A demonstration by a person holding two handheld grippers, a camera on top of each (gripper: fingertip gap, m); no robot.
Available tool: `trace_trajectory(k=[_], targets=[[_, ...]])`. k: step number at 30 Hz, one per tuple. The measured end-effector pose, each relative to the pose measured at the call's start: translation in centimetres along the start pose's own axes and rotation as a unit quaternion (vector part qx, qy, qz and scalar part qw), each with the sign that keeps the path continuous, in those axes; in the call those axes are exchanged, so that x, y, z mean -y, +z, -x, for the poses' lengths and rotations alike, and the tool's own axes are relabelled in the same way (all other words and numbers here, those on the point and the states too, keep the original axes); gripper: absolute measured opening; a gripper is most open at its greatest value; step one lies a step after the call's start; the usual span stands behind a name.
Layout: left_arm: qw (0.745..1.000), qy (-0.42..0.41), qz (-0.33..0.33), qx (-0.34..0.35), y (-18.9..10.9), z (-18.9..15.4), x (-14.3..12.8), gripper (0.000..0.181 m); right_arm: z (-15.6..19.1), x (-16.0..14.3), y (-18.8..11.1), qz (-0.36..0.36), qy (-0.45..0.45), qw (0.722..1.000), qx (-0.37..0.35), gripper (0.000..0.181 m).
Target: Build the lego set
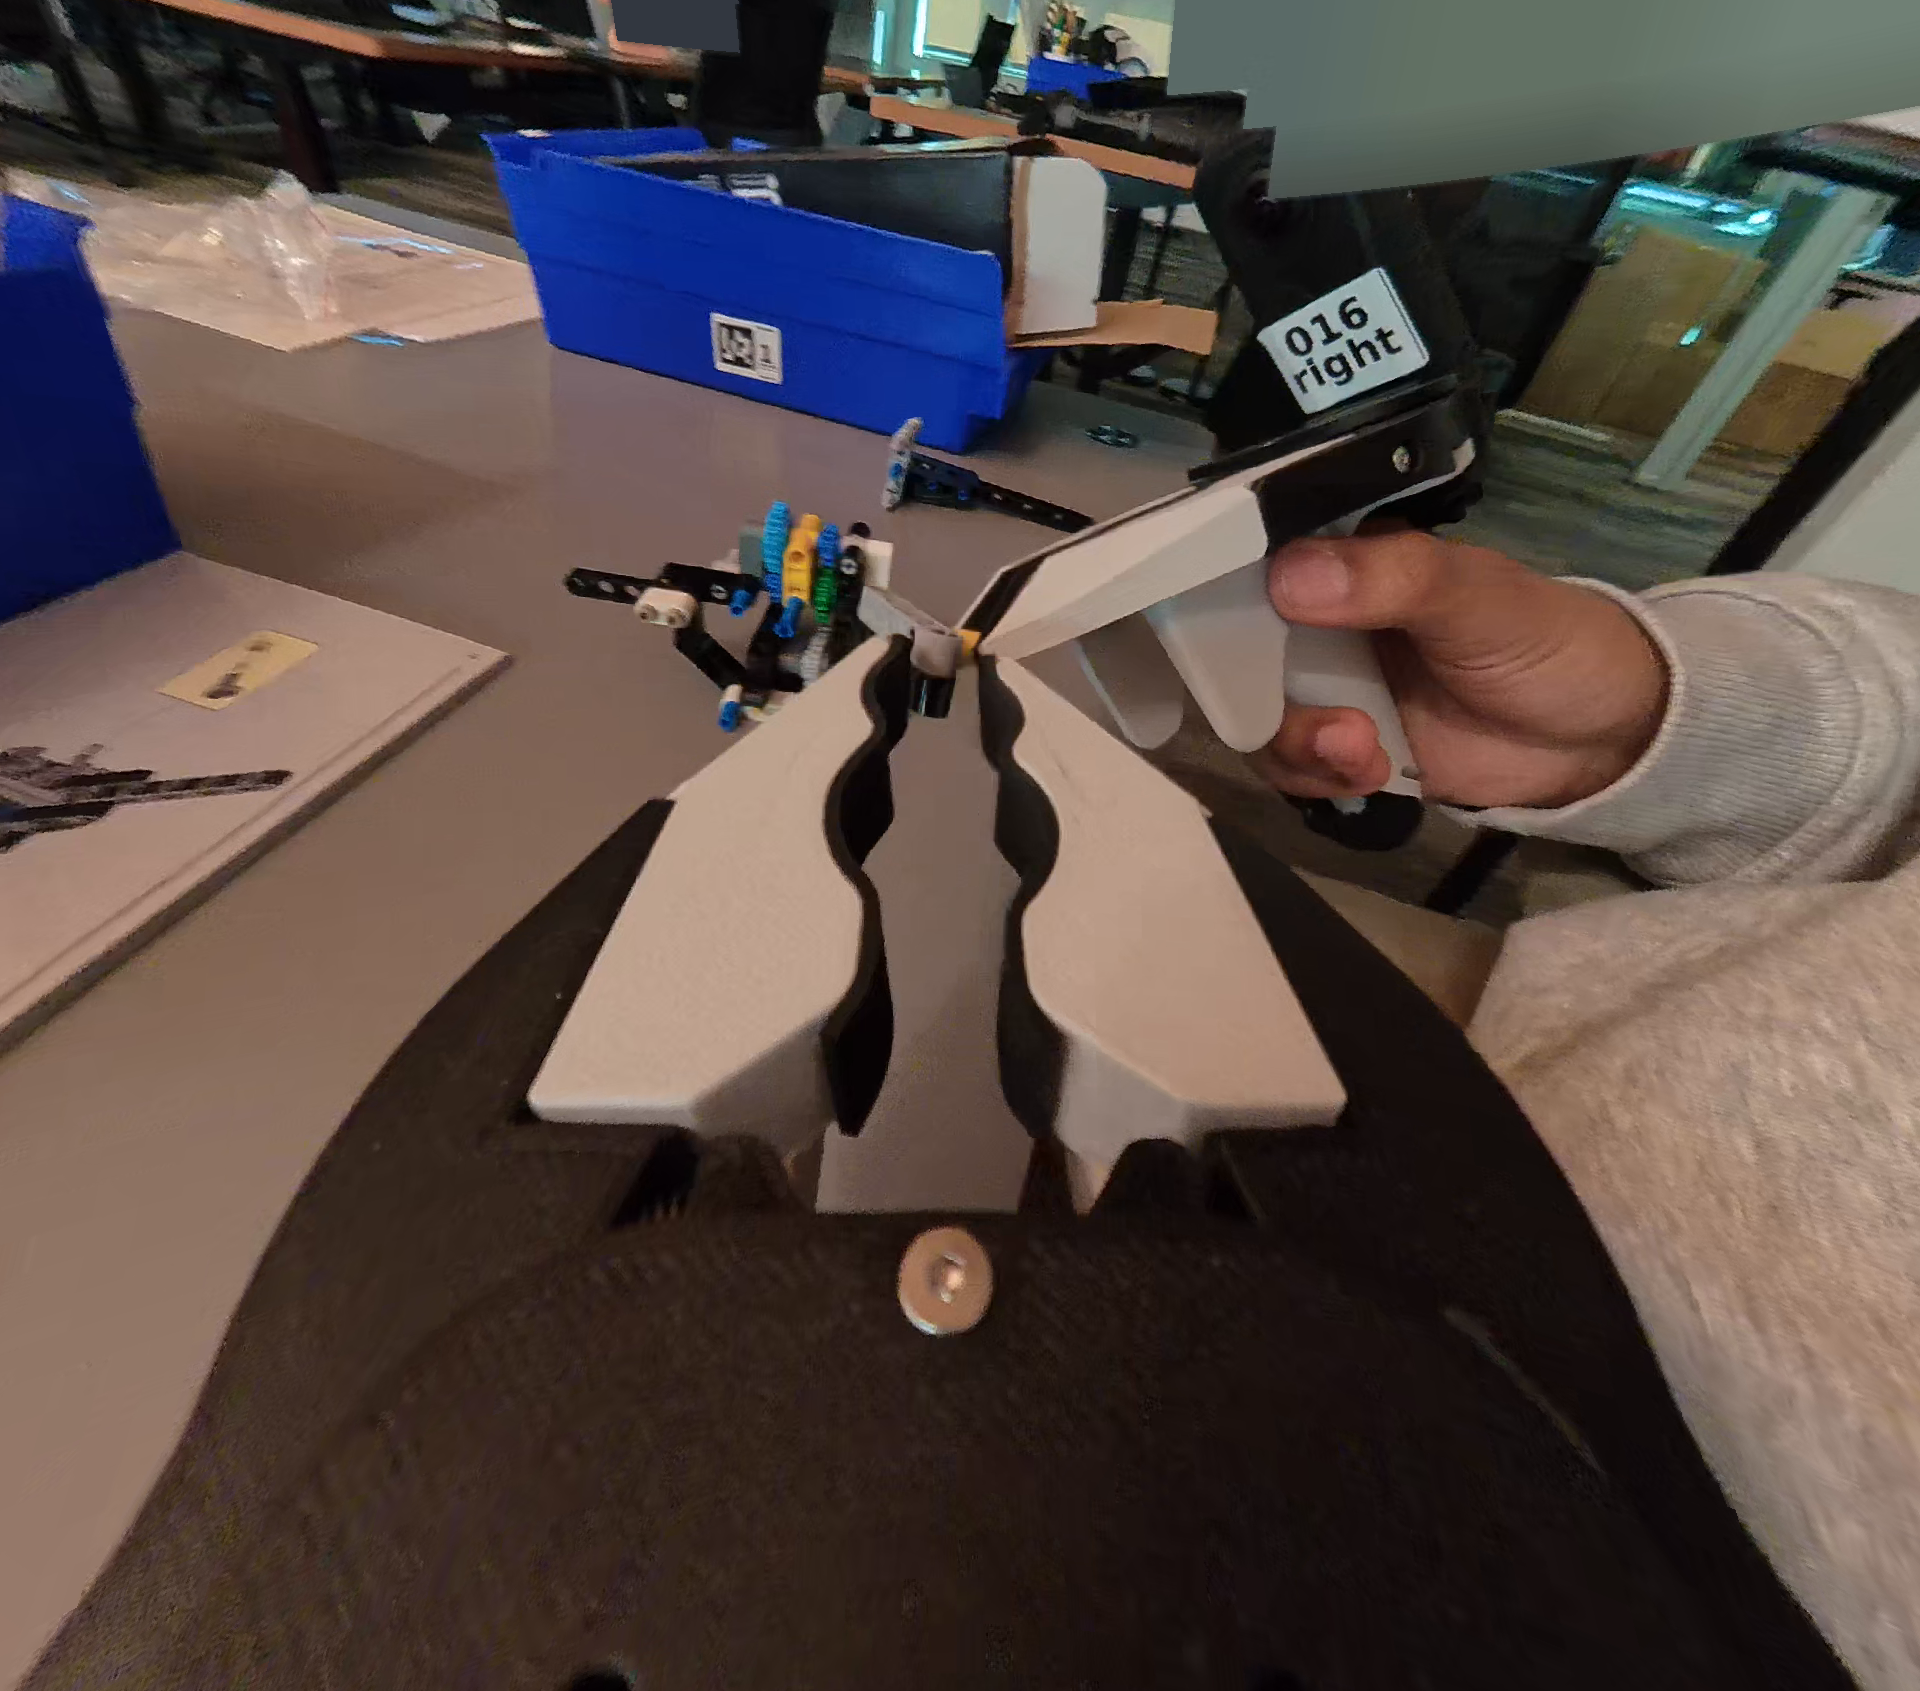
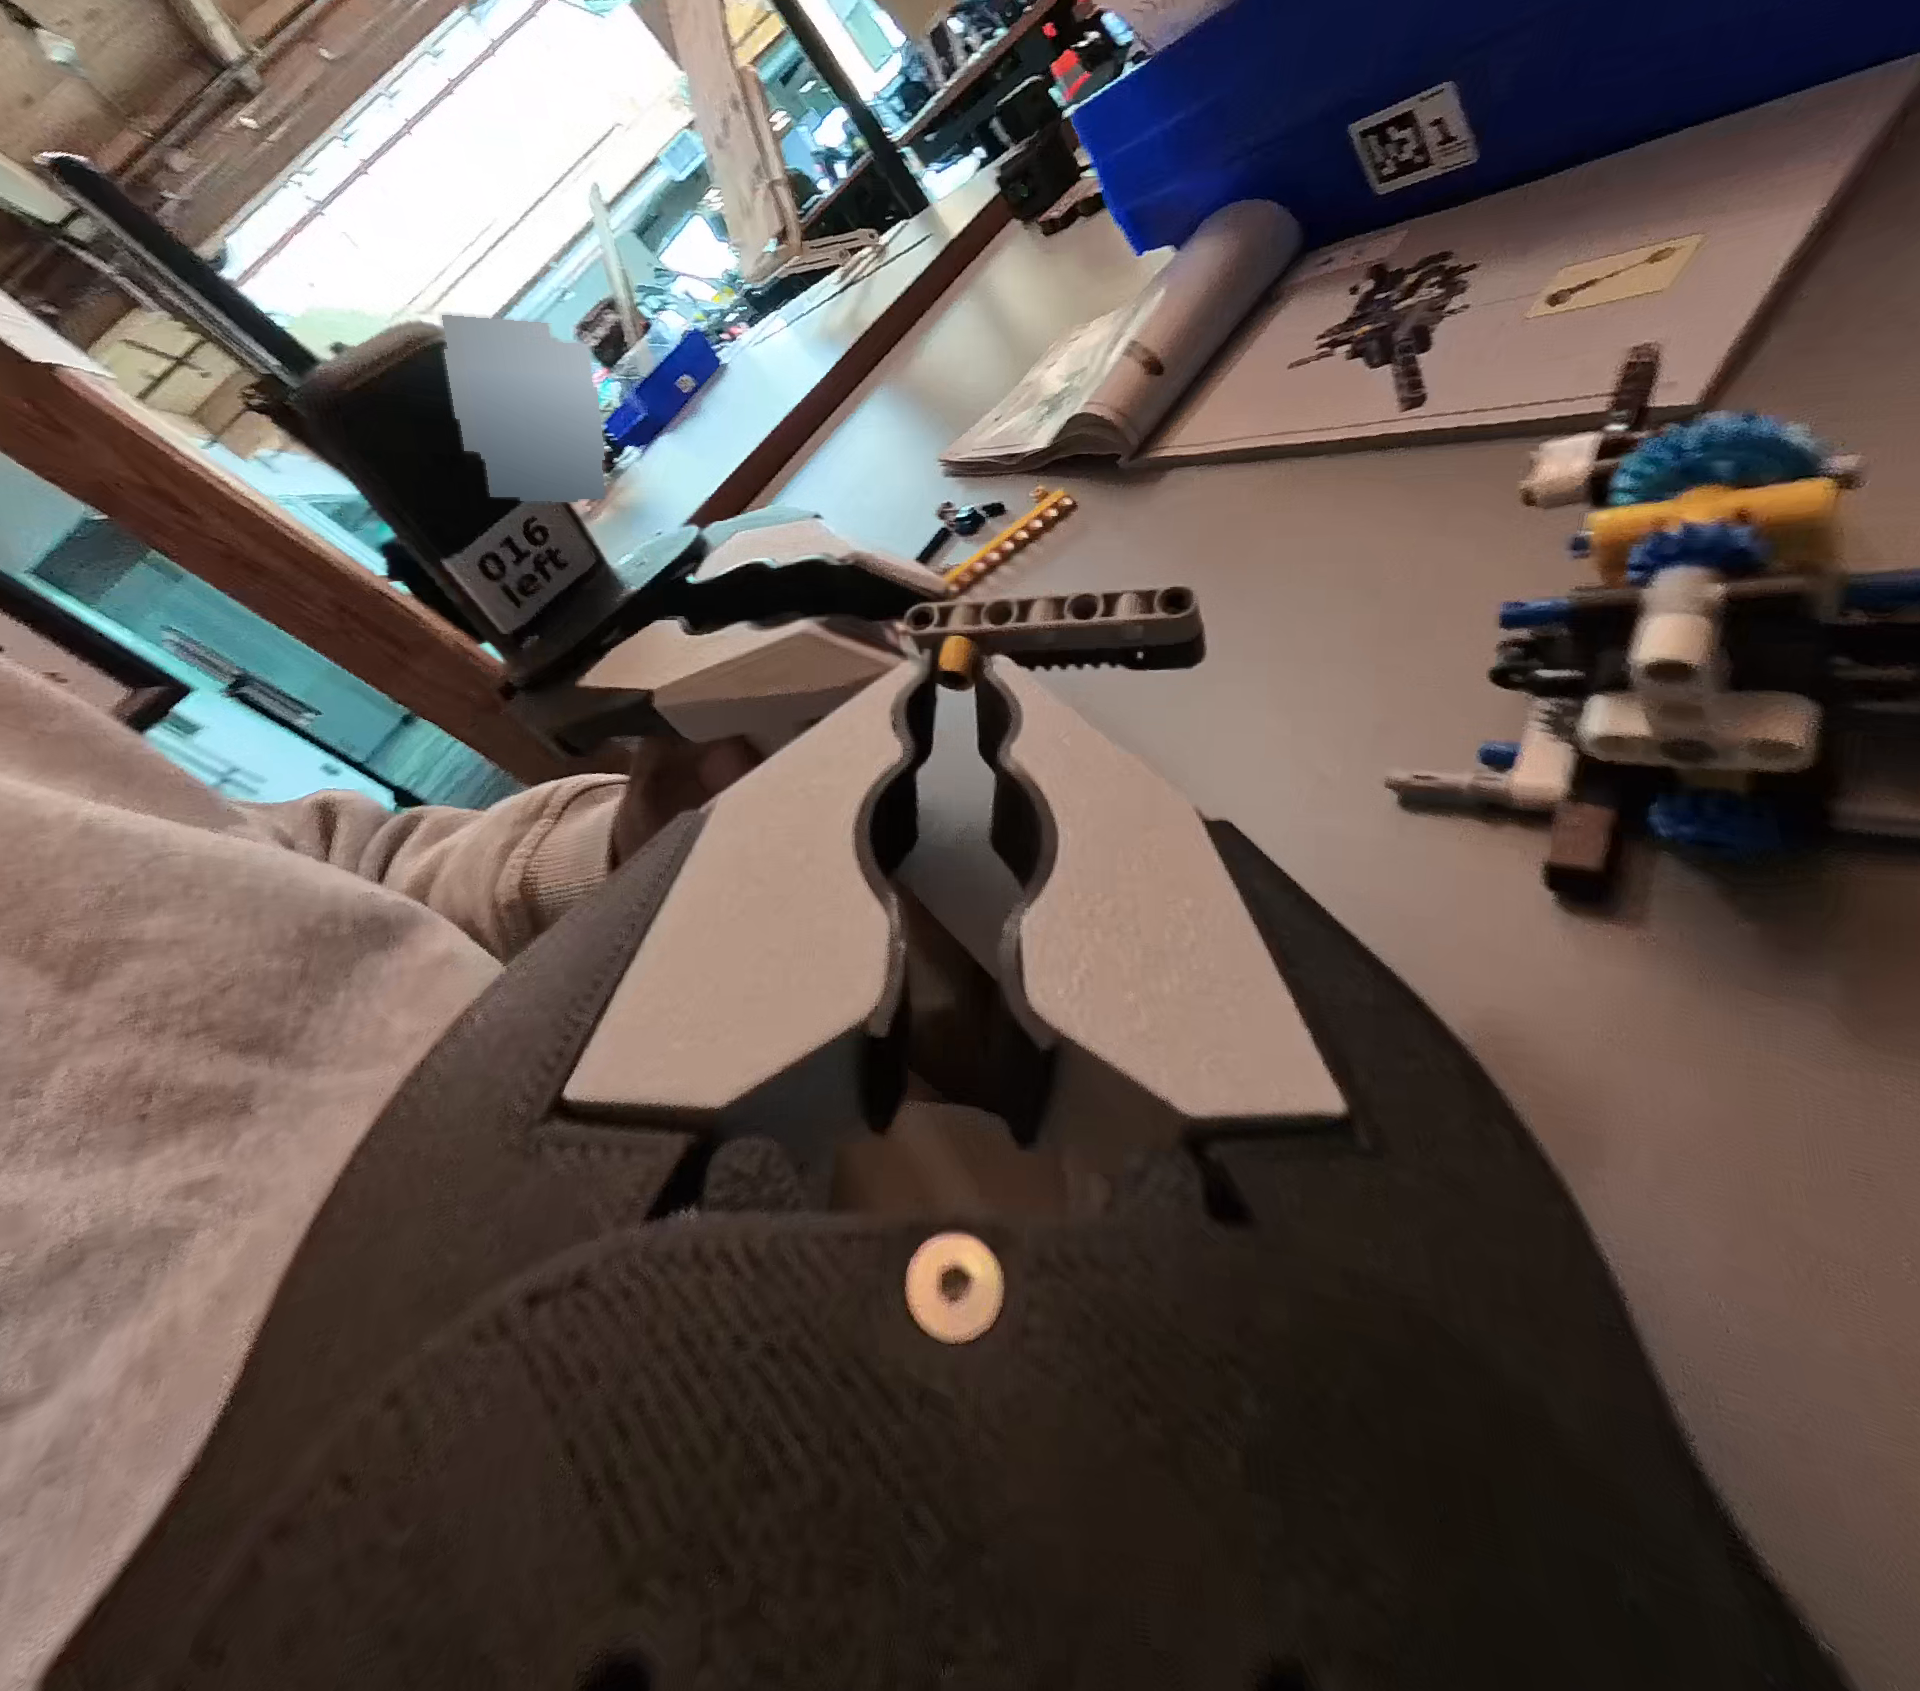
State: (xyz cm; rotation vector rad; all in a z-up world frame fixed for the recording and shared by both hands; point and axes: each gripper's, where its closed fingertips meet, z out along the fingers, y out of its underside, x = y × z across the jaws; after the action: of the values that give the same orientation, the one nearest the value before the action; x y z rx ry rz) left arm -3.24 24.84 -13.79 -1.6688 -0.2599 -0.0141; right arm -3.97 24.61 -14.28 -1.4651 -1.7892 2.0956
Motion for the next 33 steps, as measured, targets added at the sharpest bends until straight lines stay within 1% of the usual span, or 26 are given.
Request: trace_trajectory(k=[2,4,6,8,11,13,15,18,20,22,25,27,30,33], targets=[[1.0,-0.02,0.0,-0.013,0.1,-0.2,-0.1,0.022,-0.9,0.1,-1.1,-0.007,-0.01,1.0,-0.029,0.005],[0.999,-0.031,0.005,-0.015,0.3,0.0,-0.2,0.028,-2.3,0.3,-2.5,-0.01,-0.015,0.998,-0.068,0.006],[1.0,-0.026,0.014,0.0,0.6,0.8,0.0,0.031,-4.3,0.4,-4.1,-0.016,-0.014,0.992,-0.121,0.005],[0.999,-0.021,0.03,0.016,1.3,1.9,0.2,0.036,-6.2,-0.2,-5.4,-0.015,-0.001,0.986,-0.164,0.006],[0.998,-0.016,0.056,0.016,3.1,3.2,0.6,0.044,-8.1,-1.2,-6.7,-0.009,0.027,0.979,-0.204,0.006],[0.996,-0.005,0.086,0.004,4.8,3.7,0.3,0.05,-8.8,-0.4,-7.5,-0.026,0.029,0.974,-0.222,0.006],[0.993,0.025,0.113,-0.002,6.5,4.3,0.0,0.053,-9.6,0.3,-8.0,-0.033,0.019,0.969,-0.245,0.006],[0.988,0.084,0.132,0.002,8.5,5.3,-0.4,0.055,-10.2,0.2,-7.9,-0.028,0.012,0.965,-0.26,0.006],[0.986,0.103,0.13,-0.002,9.0,5.4,-0.7,0.055,-10.6,-0.1,-8.0,-0.017,-0.002,0.96,-0.278,0.006],[0.986,0.115,0.116,-0.014,9.0,4.8,-0.9,0.056,-10.7,0.0,-8.1,-0.017,-0.009,0.959,-0.282,0.006],[0.982,0.162,0.094,-0.004,8.7,4.2,-0.5,0.059,-10.8,0.0,-7.9,-0.008,-0.015,0.96,-0.278,0.006],[0.976,0.194,0.095,0.004,8.7,4.1,-0.7,0.059,-10.9,0.0,-7.8,-0.002,-0.019,0.961,-0.277,0.006],[0.966,0.229,0.117,0.021,8.9,4.6,-1.4,0.06,-11.1,0.1,-7.5,0.003,-0.021,0.961,-0.275,0.006],[0.964,0.243,0.095,0.044,8.4,4.4,-0.8,0.059,-11.3,0.3,-7.5,0.004,-0.016,0.962,-0.272,0.006]])
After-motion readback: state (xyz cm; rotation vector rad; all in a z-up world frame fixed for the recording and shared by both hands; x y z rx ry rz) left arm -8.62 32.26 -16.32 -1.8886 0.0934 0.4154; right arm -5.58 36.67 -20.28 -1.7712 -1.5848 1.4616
